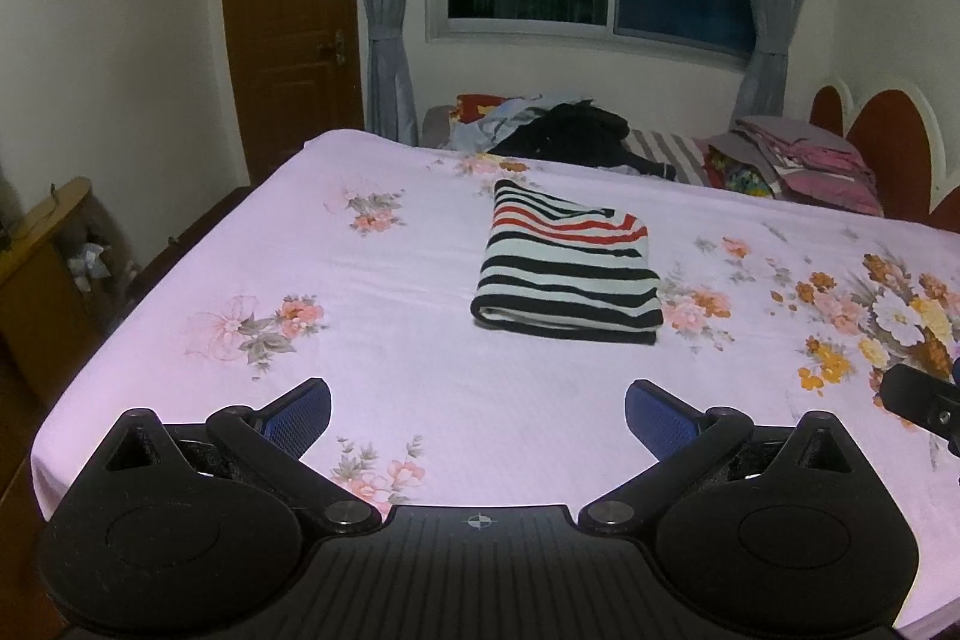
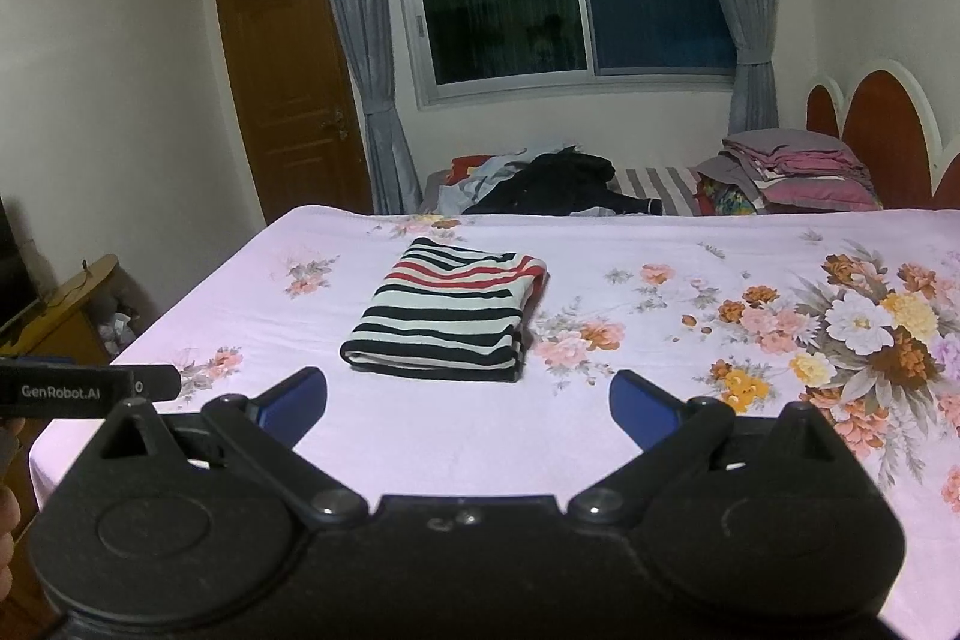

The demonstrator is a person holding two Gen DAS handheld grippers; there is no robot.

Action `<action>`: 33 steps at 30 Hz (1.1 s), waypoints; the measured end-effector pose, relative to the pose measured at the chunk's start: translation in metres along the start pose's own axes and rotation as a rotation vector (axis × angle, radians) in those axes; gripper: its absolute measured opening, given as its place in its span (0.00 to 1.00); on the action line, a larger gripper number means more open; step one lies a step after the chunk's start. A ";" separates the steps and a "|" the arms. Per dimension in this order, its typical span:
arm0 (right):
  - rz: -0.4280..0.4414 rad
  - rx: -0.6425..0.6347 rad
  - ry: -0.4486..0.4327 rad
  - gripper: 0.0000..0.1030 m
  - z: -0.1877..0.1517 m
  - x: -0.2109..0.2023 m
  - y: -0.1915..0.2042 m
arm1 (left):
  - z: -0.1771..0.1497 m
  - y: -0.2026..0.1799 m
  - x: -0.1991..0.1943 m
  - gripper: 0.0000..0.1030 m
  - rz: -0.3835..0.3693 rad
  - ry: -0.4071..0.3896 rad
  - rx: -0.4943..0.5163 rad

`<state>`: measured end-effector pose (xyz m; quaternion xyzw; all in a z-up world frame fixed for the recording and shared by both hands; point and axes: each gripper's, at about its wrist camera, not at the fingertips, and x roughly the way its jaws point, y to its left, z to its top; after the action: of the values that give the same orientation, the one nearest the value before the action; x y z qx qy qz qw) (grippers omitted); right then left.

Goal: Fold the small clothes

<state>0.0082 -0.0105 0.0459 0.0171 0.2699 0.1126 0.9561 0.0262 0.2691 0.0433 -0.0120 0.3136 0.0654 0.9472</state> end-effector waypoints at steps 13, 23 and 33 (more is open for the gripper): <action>-0.003 0.010 0.002 0.98 0.000 0.003 -0.002 | 0.002 -0.004 0.001 1.00 -0.002 -0.001 0.002; 0.007 0.019 0.009 0.98 0.002 0.010 -0.005 | 0.006 -0.003 0.004 1.00 -0.005 -0.001 0.005; 0.002 0.029 0.026 0.98 0.002 0.022 -0.010 | 0.008 -0.005 0.018 1.00 -0.017 0.019 -0.001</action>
<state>0.0294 -0.0152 0.0354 0.0298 0.2841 0.1098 0.9520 0.0453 0.2665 0.0389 -0.0157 0.3225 0.0571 0.9447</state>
